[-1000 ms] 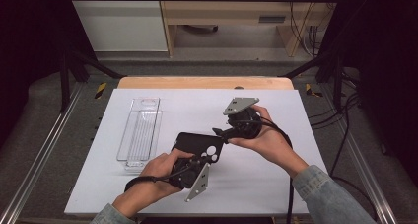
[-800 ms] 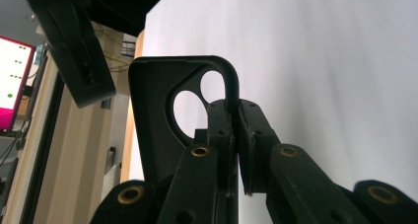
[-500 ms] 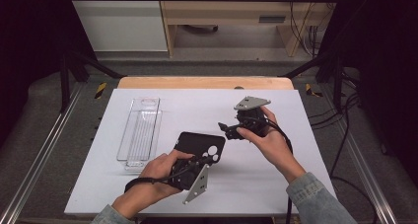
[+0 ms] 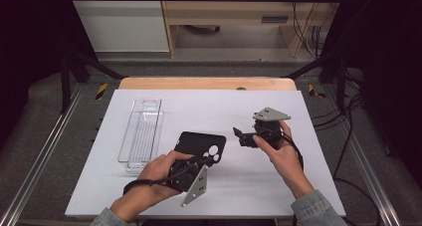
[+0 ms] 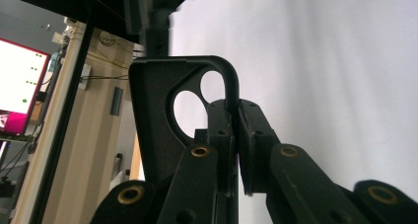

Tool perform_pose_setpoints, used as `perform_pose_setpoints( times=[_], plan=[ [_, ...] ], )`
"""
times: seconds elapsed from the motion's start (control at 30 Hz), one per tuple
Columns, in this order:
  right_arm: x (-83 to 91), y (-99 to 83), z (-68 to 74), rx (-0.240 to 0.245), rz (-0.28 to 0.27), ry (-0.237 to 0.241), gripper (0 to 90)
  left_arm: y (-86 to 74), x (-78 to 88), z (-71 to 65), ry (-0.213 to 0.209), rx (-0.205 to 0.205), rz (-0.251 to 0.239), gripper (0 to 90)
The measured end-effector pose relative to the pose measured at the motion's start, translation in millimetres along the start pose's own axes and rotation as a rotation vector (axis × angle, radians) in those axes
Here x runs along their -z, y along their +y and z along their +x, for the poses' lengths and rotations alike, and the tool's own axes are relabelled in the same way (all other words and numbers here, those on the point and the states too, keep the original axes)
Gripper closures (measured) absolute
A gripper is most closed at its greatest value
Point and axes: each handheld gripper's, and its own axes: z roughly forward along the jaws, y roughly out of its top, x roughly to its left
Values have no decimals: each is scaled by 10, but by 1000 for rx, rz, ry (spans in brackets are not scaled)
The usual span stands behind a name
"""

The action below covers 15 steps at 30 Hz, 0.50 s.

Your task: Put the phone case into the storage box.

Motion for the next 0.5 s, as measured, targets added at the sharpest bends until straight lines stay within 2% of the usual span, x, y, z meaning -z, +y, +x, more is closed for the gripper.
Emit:
perform_pose_setpoints(
  times=[0.2, 0.33, 0.5],
  plan=[
    [119, -315, -61, -66, -61, 3, 81, 31, 28, 81, 26, 10, -13, 847],
    [197, -529, -81, -99, -68, 12, 60, 43, 23, 106, 26, 24, -16, 847],
    [278, -740, -66, -110, -64, -53, 46, 43, -1, 107, 25, 27, -8, 847]
  ],
)
